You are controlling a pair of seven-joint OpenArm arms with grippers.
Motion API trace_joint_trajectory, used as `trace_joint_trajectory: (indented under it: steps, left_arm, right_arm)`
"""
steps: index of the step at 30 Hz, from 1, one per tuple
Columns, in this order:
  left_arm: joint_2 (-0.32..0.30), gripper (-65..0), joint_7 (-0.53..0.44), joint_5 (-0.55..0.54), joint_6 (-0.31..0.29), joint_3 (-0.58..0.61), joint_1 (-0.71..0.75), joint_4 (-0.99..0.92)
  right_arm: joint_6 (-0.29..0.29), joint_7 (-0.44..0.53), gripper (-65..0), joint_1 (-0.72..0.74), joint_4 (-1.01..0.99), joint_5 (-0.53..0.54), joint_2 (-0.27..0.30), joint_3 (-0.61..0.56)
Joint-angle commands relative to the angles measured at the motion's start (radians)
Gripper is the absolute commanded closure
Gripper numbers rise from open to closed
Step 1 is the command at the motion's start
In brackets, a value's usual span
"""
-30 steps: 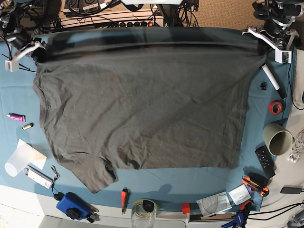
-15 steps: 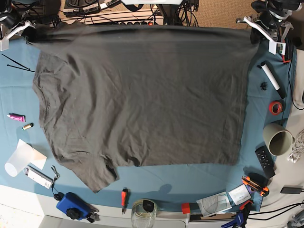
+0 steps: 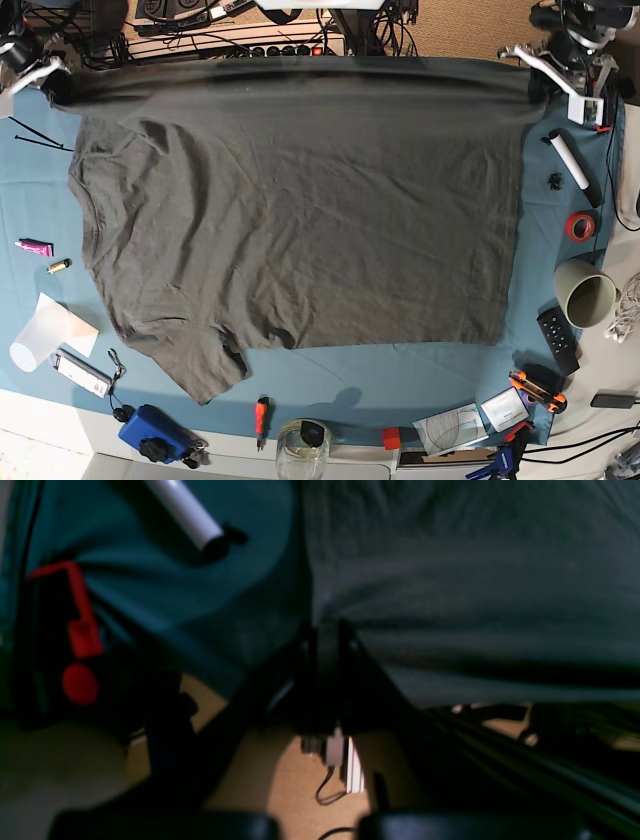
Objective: Fold the T-shirt properly
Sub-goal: 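Fold the held collar edge over the shirt body with both grippers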
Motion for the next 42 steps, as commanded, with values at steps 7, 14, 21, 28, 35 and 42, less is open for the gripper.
trace_joint_trajectory:
  steps: [7, 14, 21, 28, 35, 42]
  left_arm:
    - [-0.011, 0.0, -0.018, 0.0, 0.012, -0.01, -0.061, -0.111]
    - [-0.011, 0.0, -0.032, -0.007, 0.012, 0.003, -0.141, -0.119]
    - [-0.011, 0.0, -0.091, 0.128, 0.053, 0.155, -0.192, -0.152]
    - [-0.011, 0.0, -0.125, 0.253, 0.134, 0.207, -0.266, -0.153]
    - [-0.011, 0.0, -0.15, 0.252, 0.13, 0.207, -0.315, -0.199]
    - [-0.011, 0.0, -0.151, 0.251, 0.115, 0.207, -0.355, -0.259]
  right_arm:
    - [-0.007, 0.111, 0.0, 0.024, 0.014, -0.072, 0.023, -0.068]
    - [-0.042, 0.125, 0.0, 0.111, 0.014, -0.178, 0.023, -0.169]
    - [-0.087, 0.146, 0.0, 0.204, 0.014, -0.262, 0.023, -0.263]
    - [-0.103, 0.193, 0.0, 0.262, 0.013, -0.333, 0.023, -0.294]
    - [-0.117, 0.227, 0.0, 0.304, 0.01, -0.375, 0.023, -0.309]
    - [-0.118, 0.233, 0.0, 0.388, -0.131, -0.386, 0.023, -0.309]
